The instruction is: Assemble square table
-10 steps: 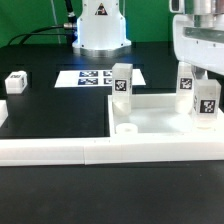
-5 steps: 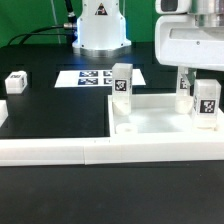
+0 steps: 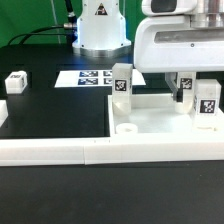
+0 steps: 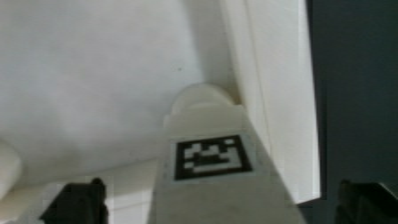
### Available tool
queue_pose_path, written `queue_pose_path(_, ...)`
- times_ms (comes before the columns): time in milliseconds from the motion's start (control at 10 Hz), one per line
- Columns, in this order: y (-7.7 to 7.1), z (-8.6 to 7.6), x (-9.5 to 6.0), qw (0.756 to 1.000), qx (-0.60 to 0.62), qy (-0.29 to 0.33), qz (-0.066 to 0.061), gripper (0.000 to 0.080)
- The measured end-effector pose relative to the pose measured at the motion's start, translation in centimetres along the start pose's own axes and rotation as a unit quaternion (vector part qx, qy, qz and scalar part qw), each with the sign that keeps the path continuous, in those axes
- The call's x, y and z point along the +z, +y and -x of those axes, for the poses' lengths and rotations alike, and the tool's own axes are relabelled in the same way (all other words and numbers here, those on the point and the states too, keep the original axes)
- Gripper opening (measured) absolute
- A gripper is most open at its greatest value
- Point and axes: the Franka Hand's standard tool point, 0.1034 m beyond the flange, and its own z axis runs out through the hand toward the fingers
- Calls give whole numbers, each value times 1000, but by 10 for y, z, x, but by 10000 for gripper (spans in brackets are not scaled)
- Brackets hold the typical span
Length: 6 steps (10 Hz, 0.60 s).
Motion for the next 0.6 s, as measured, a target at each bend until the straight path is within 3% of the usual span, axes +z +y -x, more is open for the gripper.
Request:
queue_pose_path(100,0,0,0,1000,4,0,0,649)
queue_pose_path(300,0,0,0,1000,29,0,0,416)
queue_pose_path(400,0,0,0,998,62,0,-1,416)
queue_pose_path(500,0,0,0,994,106,0,-1,288)
queue_pose_path(600,0,0,1,990,141,0,-1,288)
